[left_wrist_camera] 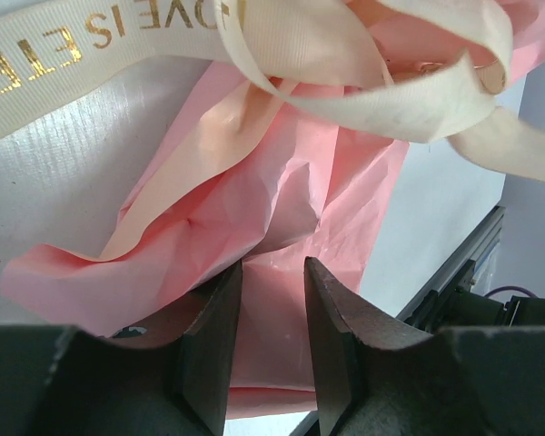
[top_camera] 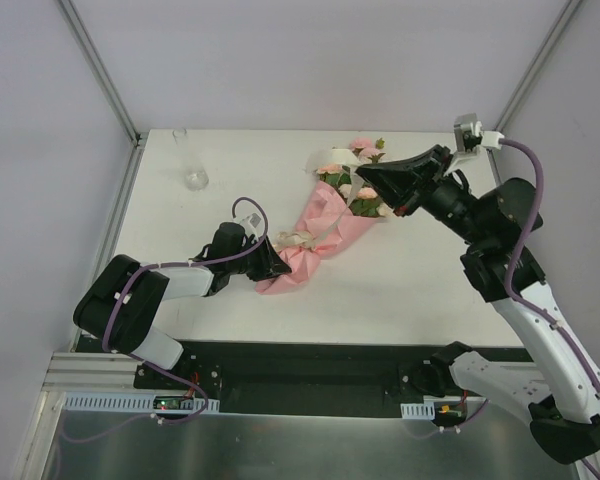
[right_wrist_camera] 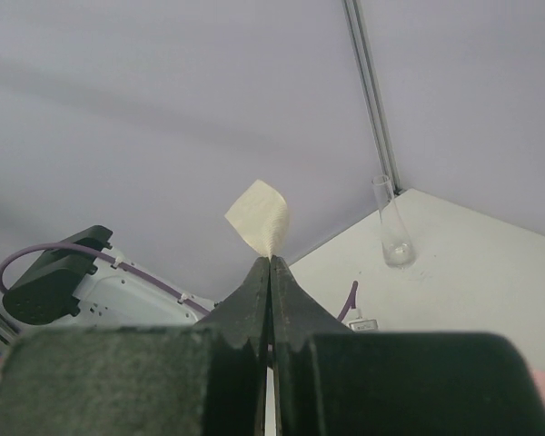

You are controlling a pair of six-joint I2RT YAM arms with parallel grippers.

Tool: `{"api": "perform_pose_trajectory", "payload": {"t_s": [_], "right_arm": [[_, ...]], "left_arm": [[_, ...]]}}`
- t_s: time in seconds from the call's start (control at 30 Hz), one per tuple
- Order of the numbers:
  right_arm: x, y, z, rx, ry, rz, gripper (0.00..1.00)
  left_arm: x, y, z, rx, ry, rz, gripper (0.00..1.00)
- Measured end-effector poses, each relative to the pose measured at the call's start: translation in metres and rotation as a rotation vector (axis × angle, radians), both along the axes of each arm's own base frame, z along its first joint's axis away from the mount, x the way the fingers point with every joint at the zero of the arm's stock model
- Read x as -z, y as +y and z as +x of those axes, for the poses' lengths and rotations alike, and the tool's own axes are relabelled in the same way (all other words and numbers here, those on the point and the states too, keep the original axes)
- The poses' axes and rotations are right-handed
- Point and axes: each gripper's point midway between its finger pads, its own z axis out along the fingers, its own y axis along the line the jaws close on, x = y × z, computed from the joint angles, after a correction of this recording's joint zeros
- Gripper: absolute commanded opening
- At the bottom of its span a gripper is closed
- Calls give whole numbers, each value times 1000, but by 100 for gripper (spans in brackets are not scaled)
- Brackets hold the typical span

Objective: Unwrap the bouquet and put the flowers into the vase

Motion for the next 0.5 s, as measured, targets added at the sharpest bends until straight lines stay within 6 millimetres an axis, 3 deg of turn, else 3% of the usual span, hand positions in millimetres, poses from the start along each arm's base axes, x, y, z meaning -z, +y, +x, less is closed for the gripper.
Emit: {"api": "perform_pose_trajectory", "payload": {"t_s": [0.13,0.23,0.4,0.5], "right_arm": [[-10,-11,-16,10,-48,-3,1],[-3,-21,-24,40,-70,-37,0],[54,-45,-41,108,-46,-175,1],[72,-67,-55,175,-49,-236,1]], "left_arm": [[0,0,0,2,-2,0,41],[-3,0,0,9,-17,0,53],[-26,2,-2,39,-94,-1,59],[-41,3,0,53,-142,12,58]]}}
